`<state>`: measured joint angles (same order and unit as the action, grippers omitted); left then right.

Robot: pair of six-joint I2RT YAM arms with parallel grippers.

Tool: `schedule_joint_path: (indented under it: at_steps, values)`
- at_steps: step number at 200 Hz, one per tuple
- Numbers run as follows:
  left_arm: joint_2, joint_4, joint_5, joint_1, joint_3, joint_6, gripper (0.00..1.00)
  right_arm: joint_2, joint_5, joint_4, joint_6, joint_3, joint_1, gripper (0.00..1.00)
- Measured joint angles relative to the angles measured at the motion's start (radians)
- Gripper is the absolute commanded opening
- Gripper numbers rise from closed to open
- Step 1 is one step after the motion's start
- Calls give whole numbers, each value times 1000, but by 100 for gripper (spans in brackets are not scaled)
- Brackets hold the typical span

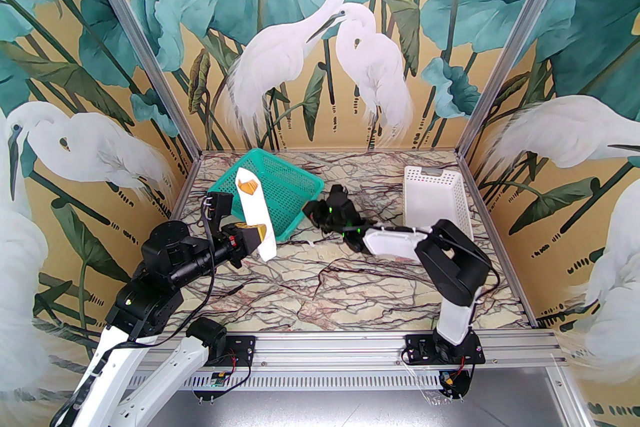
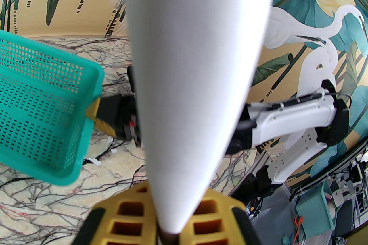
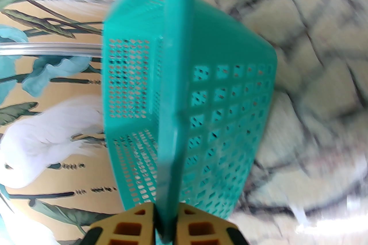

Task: Place the utensils on the paper napkin and roll it up

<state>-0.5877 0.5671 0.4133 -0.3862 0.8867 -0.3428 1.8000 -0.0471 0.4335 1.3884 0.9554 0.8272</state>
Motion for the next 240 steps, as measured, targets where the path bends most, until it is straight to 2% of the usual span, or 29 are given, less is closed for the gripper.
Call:
schedule_joint_path:
  at_steps: [25,66,93,108,136,175,212,240]
  values:
    - [1,-23,0,0,-27,-24,0,-47,81,10,41,-76,78,26]
    - [6,-56,0,0,-43,-52,0,-126,170,-13,75,-136,179,54]
    - [6,-79,0,0,-57,-69,0,-222,214,-37,76,-176,193,64]
    - [6,-86,0,0,-65,-77,0,-298,247,-92,47,-200,187,73]
    - [6,-98,0,0,-79,-88,0,-414,255,-247,-115,-187,129,77]
    - [18,-116,0,0,-121,-110,0,-439,109,-460,-422,-82,-64,80]
    - [45,-119,0,0,-154,-130,0,-317,-16,-710,-784,161,-178,81]
    - [61,-120,0,0,-157,-137,0,-186,-139,-813,-955,305,-248,79]
